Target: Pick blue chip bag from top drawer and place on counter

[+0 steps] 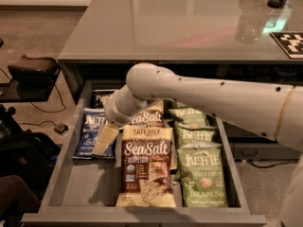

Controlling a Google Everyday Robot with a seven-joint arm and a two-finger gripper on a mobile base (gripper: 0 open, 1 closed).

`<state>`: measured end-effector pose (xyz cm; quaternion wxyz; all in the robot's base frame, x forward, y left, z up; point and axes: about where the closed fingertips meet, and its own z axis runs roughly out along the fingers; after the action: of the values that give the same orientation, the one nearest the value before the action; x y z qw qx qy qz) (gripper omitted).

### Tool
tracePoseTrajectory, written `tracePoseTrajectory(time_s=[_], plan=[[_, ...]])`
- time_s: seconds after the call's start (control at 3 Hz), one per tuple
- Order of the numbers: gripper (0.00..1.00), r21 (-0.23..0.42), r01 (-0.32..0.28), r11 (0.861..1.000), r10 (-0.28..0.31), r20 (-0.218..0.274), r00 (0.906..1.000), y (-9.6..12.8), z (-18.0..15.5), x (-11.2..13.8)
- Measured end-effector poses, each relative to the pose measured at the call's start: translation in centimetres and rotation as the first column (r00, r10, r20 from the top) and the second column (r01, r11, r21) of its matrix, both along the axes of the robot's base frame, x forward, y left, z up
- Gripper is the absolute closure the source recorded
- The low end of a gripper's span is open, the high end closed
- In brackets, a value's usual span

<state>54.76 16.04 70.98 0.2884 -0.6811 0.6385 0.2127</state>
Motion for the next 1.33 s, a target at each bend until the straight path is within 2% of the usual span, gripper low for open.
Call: tracePoseTrajectory(time_s=[0.33,0.67,1.0,1.33], plan=[[0.00,-0.058,0.048,0.997,-0.050,-0.018,0.9986,1.6,-1.4,0.4],[0.00,-0.115,0.101,0.988,-0.110,-0.070,0.9914,2.2,-3.9,0.9],[0.00,-0.137,0.139,0.981,-0.158,-0.141,0.9773,2.2,-6.6,1.3],[0.00,-0.125,0.162,0.979,-0.186,-0.213,0.9593,2.5,-9.2,1.2]])
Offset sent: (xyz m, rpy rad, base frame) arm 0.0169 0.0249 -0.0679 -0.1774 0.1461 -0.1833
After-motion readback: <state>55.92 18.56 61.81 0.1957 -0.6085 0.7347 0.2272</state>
